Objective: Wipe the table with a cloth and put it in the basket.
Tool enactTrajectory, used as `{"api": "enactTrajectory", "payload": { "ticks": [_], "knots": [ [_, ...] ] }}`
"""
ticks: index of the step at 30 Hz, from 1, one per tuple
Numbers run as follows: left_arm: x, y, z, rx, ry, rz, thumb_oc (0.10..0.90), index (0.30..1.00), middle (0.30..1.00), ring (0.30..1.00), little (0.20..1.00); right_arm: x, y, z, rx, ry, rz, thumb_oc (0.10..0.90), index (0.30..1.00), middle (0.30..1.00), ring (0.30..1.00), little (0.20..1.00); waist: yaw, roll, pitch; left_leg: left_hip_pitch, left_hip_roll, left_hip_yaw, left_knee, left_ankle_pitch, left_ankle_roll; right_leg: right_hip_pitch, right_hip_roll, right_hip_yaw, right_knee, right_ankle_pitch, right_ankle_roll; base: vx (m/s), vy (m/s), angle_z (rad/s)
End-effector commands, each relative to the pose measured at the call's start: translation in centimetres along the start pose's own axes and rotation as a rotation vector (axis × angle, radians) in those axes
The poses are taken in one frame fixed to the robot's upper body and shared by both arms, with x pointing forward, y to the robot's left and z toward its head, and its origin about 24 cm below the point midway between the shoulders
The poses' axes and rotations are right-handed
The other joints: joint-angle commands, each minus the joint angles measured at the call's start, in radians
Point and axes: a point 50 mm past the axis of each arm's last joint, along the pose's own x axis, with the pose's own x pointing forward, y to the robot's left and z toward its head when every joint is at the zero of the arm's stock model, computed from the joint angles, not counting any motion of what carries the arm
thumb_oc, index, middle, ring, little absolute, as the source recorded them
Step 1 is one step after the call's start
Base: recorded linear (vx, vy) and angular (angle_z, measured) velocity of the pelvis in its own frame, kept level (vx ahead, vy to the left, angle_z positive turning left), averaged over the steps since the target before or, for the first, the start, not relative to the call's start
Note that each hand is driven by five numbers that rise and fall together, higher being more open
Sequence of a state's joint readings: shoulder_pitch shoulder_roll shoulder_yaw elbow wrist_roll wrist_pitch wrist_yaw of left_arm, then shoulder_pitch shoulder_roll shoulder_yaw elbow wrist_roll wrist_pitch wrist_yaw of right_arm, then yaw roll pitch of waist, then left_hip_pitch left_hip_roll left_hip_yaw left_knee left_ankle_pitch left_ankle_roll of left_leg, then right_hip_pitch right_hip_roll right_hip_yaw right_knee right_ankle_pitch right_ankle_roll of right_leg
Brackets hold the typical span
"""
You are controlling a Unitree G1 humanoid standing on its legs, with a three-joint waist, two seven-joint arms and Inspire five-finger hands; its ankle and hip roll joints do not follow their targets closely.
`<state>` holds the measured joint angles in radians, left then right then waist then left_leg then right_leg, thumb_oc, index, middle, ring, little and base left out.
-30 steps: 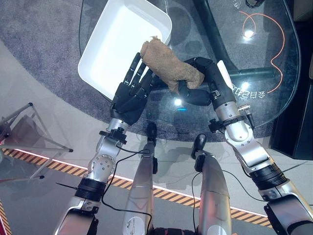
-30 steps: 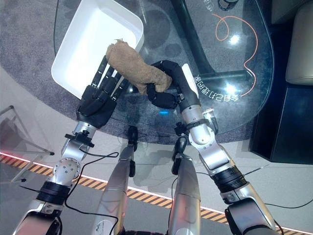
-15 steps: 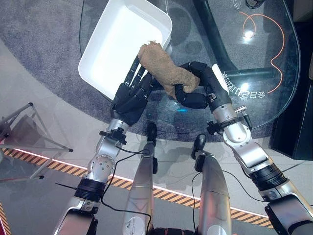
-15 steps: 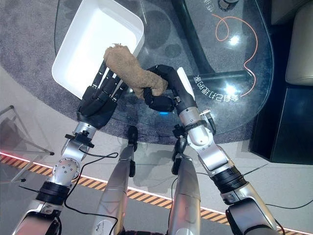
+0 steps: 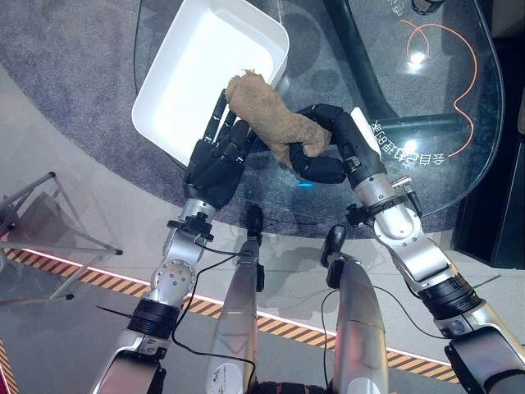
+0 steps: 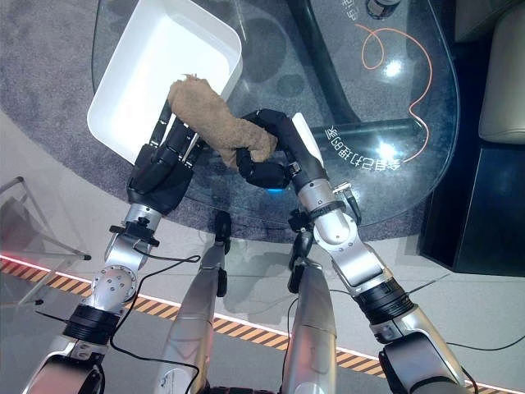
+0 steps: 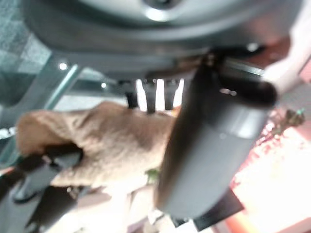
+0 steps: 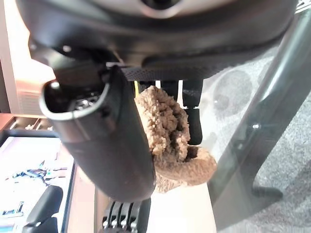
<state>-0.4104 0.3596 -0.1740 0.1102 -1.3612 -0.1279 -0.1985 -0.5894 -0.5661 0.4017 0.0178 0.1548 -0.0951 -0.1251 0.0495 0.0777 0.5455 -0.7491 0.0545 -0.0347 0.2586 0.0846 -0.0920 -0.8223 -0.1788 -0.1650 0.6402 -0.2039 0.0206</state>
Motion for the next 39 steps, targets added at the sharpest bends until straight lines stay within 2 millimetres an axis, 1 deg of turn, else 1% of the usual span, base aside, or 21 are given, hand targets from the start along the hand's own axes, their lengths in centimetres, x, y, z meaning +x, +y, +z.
{"api": "enactTrajectory", "payload": {
  "ticks": [1, 7, 18, 21, 22, 23, 27, 39],
  "knots": [
    [1.1, -4.1, 2.4, -0.012, -0.157, -0.181, 0.8, 0.9, 0.9, 0.9, 0.9, 1.3, 0.4, 10.9, 0.031, -0.544, 0.053, 0.1, 0.3, 0.3, 0.3, 0.2, -0.009, -0.024, -0.026, 0.045, -0.083, 0.059, 0.099, -0.092, 0.064, 0.095, 0.06, -0.008, -0.202, 0.16, 0.042, 0.0, 0.0, 0.0],
    [1.3, -4.0, 2.3, -0.009, -0.158, -0.138, 0.8, 0.9, 0.9, 0.9, 0.9, 1.5, 0.6, 11.2, 0.035, -0.549, 0.075, 0.1, 0.3, 0.3, 0.3, 0.2, -0.007, -0.025, -0.026, 0.046, -0.084, 0.06, 0.098, -0.09, 0.063, 0.097, 0.059, -0.012, -0.204, 0.161, 0.043, 0.0, 0.0, 0.0],
    [1.3, -3.9, 2.0, 0.005, -0.122, -0.12, 0.8, 0.9, 0.9, 0.9, 0.9, 1.5, 1.2, 11.2, 0.037, -0.547, 0.124, 0.1, 0.3, 0.3, 0.3, 0.2, -0.004, -0.024, -0.026, 0.049, -0.085, 0.063, 0.097, -0.088, 0.063, 0.102, 0.059, -0.014, -0.208, 0.162, 0.043, 0.0, 0.0, 0.0],
    [1.4, -3.9, 2.2, 0.04, -0.139, -0.118, 0.8, 0.9, 0.9, 0.9, 0.9, 1.5, 1.3, 11.3, 0.037, -0.55, 0.128, 0.1, 0.3, 0.3, 0.3, 0.2, -0.004, -0.024, -0.026, 0.052, -0.086, 0.062, 0.093, -0.086, 0.062, 0.105, 0.059, -0.015, -0.212, 0.163, 0.043, 0.0, 0.0, 0.0],
    [1.4, -3.8, 2.2, 0.046, -0.144, -0.119, 0.259, 0.436, 0.436, 0.436, 0.359, 1.6, 1.3, 11.3, 0.037, -0.55, 0.127, 0.1, 0.3, 0.3, 0.3, 0.2, -0.003, -0.024, -0.026, 0.053, -0.086, 0.062, 0.093, -0.086, 0.062, 0.105, 0.059, -0.016, -0.211, 0.162, 0.043, 0.0, 0.0, 0.0],
    [1.3, -3.9, 2.2, 0.054, -0.152, -0.125, 0.1, 0.3, 0.3, 0.3, 0.2, 1.6, 1.4, 11.3, 0.037, -0.55, 0.126, 0.1, 0.3, 0.3, 0.3, 0.2, -0.003, -0.023, -0.026, 0.051, -0.085, 0.062, 0.093, -0.086, 0.062, 0.104, 0.059, -0.016, -0.21, 0.162, 0.043, 0.0, 0.0, 0.0],
    [1.3, -4.2, 2.4, 0.061, -0.164, -0.141, 0.1, 0.3, 0.3, 0.3, 0.2, 1.5, 1.4, 11.4, 0.041, -0.553, 0.128, 0.1, 0.3, 0.3, 0.3, 0.2, -0.003, -0.024, -0.026, 0.051, -0.085, 0.062, 0.091, -0.085, 0.062, 0.104, 0.06, -0.015, -0.211, 0.162, 0.043, 0.0, 0.0, 0.0],
    [1.3, -4.2, 2.1, 0.065, -0.146, -0.157, 0.1, 0.3, 0.3, 0.3, 0.2, 1.4, 1.5, 11.4, 0.043, -0.556, 0.134, 0.1, 0.3, 0.3, 0.3, 0.2, -0.005, -0.025, -0.026, 0.06, -0.085, 0.066, 0.083, -0.084, 0.062, 0.109, 0.062, -0.016, -0.218, 0.165, 0.044, 0.0, 0.0, 0.0]
  ]
}}
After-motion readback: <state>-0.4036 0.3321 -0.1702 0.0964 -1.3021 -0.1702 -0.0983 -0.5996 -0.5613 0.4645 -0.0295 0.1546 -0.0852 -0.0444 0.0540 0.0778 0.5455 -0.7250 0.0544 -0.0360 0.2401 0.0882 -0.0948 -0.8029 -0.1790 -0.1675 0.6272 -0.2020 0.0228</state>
